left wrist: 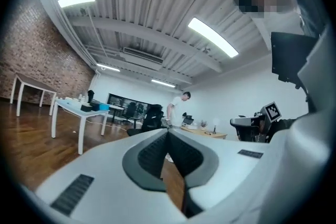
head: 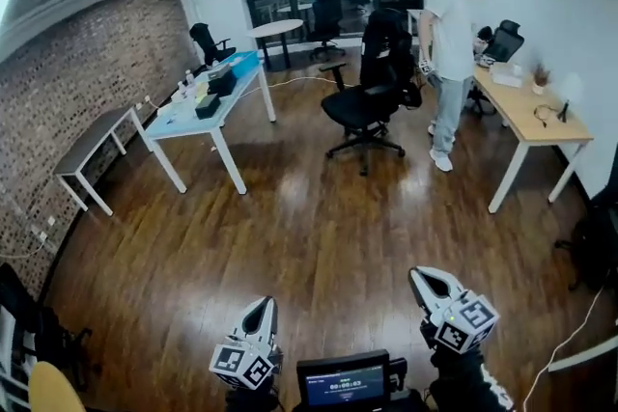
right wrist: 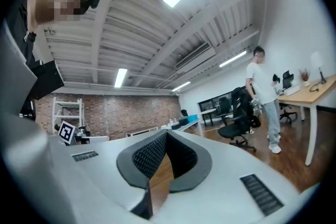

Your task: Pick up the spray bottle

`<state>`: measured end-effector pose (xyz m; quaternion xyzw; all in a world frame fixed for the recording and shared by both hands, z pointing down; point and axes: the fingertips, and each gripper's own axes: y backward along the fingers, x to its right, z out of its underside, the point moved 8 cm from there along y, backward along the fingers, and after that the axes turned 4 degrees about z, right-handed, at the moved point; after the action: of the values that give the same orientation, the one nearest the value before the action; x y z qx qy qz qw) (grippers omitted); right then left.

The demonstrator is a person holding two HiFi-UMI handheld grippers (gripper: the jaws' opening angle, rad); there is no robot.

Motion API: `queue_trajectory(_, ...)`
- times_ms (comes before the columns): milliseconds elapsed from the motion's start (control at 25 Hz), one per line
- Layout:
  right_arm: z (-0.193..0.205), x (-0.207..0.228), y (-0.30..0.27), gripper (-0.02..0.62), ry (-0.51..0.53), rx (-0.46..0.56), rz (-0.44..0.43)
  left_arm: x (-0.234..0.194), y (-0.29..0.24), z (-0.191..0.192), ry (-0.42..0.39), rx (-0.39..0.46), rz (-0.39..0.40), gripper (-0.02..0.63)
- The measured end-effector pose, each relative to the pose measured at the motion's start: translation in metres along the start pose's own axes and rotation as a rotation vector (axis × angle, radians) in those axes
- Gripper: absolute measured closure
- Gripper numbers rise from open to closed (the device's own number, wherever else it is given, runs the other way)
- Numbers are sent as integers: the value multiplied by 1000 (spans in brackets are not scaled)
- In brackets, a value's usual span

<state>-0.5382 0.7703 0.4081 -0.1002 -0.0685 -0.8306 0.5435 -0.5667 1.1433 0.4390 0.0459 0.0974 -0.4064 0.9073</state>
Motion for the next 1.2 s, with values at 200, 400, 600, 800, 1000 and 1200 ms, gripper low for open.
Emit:
queue_trajectory(200, -49, 147, 67, 595, 44, 104, 193, 83, -171, -3, -43, 11, 211, 606)
queue_trajectory(400, -94, 240, 98, 595, 121, 153, 371, 124, -311, -12, -69, -17, 427, 606)
queue_trajectory(600, -131, 310, 106, 595, 206, 159, 521, 163, -452, -11, -93, -59, 703, 606)
queue_trajectory(800, -161, 386, 135, 595, 239, 136, 634, 258, -577, -10, -116, -77, 1010, 606)
queue_trajectory(1000, -176, 444, 229, 595, 244, 140, 789, 391, -649, 11, -103, -102, 1219, 606)
queue_trajectory(1200, -193, 501, 385, 595, 266, 183, 959, 582, -683, 48, -73, -118, 1359, 606)
